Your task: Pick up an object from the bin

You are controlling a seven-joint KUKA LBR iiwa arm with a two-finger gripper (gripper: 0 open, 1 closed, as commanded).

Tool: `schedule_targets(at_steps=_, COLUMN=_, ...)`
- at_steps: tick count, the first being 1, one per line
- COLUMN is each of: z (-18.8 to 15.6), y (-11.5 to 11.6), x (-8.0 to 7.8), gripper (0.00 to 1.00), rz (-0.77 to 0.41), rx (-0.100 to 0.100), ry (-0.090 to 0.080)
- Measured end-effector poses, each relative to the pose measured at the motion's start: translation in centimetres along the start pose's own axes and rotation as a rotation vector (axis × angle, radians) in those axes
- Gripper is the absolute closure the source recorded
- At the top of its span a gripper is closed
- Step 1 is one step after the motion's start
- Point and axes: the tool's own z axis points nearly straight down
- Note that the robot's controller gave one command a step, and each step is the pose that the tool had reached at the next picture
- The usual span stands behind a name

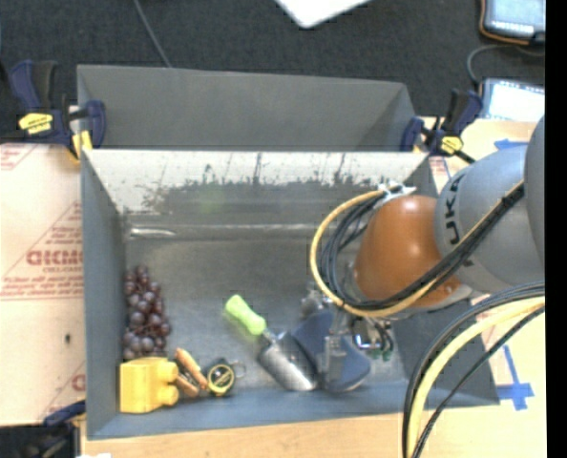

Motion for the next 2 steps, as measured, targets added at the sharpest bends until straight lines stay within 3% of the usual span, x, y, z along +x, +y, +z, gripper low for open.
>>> schedule_targets(at_steps=1, z=-0.11, y=1.35, x=0.22, gripper=1.00, rz=0.136, rx=0.000, ry=-0.011)
schedule_targets(at_steps=2, z=-0.11, y=1.35, x=0.22, gripper=1.00, rz=0.136, rx=0.000, ry=-0.011)
